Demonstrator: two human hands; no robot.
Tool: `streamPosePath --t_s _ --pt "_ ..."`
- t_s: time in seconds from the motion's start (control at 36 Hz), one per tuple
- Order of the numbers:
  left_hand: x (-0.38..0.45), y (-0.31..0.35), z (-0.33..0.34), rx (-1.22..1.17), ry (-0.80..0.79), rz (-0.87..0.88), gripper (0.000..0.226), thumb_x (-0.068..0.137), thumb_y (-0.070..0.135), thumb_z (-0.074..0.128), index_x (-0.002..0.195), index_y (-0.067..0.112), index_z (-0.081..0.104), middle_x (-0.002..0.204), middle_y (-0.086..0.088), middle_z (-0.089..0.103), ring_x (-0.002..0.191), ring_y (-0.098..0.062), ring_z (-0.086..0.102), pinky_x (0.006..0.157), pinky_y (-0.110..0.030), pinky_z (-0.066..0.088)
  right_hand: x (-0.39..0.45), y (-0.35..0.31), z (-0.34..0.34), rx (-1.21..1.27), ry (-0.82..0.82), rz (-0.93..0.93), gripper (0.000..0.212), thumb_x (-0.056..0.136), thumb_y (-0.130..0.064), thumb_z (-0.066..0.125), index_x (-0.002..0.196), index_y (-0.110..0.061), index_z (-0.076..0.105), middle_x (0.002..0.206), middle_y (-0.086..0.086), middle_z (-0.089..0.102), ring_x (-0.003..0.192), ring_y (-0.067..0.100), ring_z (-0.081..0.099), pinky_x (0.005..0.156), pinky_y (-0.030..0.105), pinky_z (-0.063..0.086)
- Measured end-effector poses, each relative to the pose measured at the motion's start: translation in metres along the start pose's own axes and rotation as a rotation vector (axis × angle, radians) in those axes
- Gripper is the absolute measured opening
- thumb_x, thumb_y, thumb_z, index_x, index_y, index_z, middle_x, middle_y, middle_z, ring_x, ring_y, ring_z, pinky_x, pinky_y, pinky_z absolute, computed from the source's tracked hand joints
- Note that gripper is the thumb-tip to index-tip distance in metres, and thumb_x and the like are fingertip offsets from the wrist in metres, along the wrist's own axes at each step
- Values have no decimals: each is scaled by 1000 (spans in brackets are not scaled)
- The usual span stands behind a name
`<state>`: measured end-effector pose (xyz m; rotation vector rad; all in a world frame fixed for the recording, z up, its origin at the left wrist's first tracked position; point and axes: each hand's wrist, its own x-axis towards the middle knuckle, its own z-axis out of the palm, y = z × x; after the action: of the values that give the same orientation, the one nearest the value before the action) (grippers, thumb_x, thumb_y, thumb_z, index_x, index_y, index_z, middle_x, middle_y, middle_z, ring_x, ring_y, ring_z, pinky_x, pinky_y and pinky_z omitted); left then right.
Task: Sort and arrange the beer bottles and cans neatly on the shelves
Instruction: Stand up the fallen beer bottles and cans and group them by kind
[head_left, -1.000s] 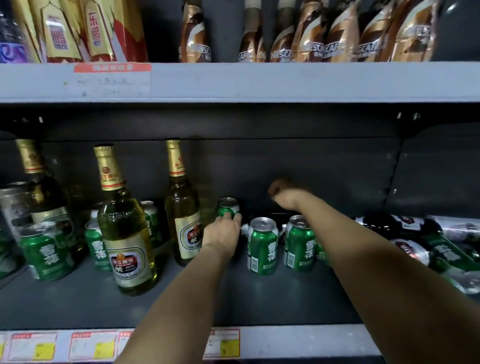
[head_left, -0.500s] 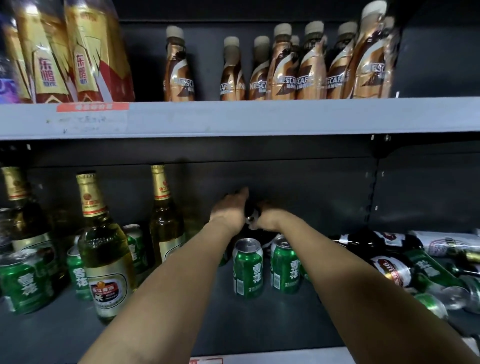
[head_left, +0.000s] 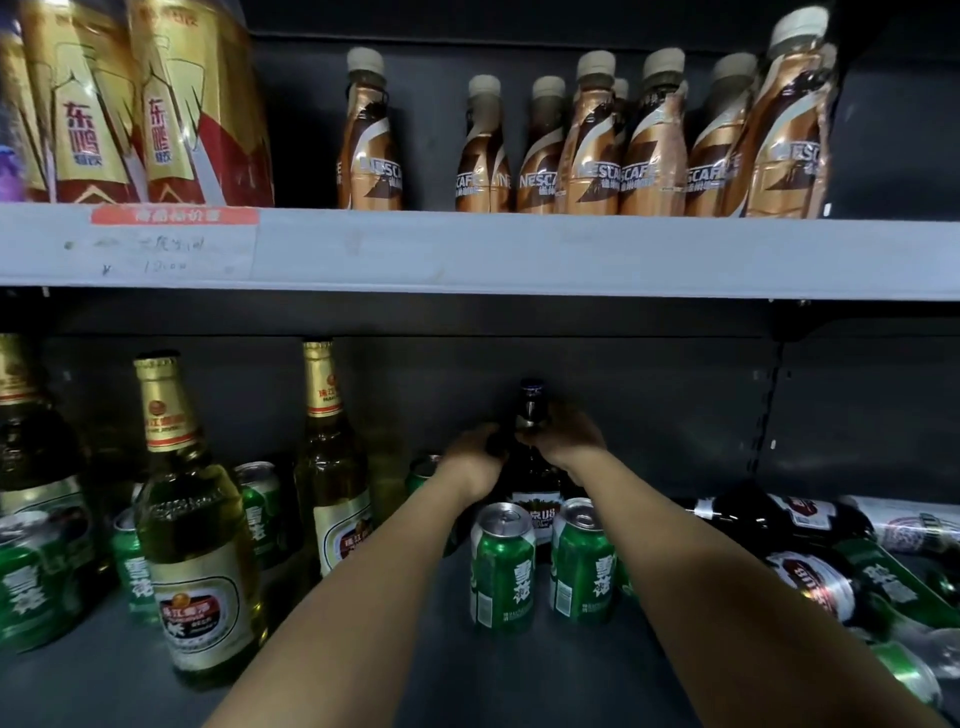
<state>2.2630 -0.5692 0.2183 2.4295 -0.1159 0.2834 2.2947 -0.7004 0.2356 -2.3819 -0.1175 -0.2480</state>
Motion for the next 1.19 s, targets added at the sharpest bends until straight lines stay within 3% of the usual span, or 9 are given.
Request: streamPosePath --t_s 0.25,0.36,0.44,0.53,0.67,0.81,0.94,1.03,1.19 --pt "-2 7 15 11 13 2 30 101 12 38 125 5 55 128 -20 58 115 -36 55 96 -39 43 -3 2 1 -33 -5 -18 52 88 -40 66 132 -15 54 127 10 59 114 30 58 88 33 47" --pt "-6 7 15 16 35 -33 34 96 7 43 128 8 54 129 -19 58 116 -37 55 93 -35 45 -10 9 -12 18 -79 -62 52 87 -21 69 134 -10 51 131 13 57 119 32 54 96 37 46" --pt "-15 9 16 -7 194 -84 30 93 18 52 122 19 59 119 -12 64 107 -34 61 82 -33 49 -12 24 -36 -96 -49 -16 45 93 -11 54 138 -9 49 140 17 51 125 34 50 102 38 43" --pt "-25 23 14 16 370 -83 22 96 36 52 111 22 60 105 -9 68 97 -32 64 71 -32 50 -14 52 -62 -291 22 82 43 99 -23 43 139 -10 46 144 17 46 129 34 46 105 38 40" --pt "-33 65 26 90 447 41 20 96 35 50 105 19 58 99 -11 65 92 -34 63 66 -29 39 -31 104 -98 -537 -67 212 42 93 -31 47 129 -13 56 137 14 54 120 33 54 100 41 46" --pt "-38 110 61 202 357 166 19 94 27 50 106 18 60 108 -10 63 100 -32 60 70 -31 42 -37 142 -107 -545 -194 194 50 91 -45 61 123 -7 59 131 13 56 116 30 55 95 35 46" --pt "-39 138 110 350 100 163 24 96 29 48 115 18 59 115 -10 64 108 -30 58 82 -36 48 -33 159 -99 -539 -261 133 60 88 -56 59 123 -8 55 122 12 59 108 28 58 86 33 47" --pt "-43 148 135 543 -83 147 30 94 18 50 123 18 56 129 -9 56 122 -29 49 92 -38 44 -32 166 -96 -543 -300 94 53 85 -53 61 115 -10 58 111 9 61 97 26 59 76 31 44" --pt "-47 160 140 883 -432 1 37 95 16 55 131 16 54 138 -8 53 129 -27 47 102 -38 37 -31 180 -86 -524 -394 101 57 72 -42 73 118 -12 60 119 8 62 104 27 60 86 33 52"
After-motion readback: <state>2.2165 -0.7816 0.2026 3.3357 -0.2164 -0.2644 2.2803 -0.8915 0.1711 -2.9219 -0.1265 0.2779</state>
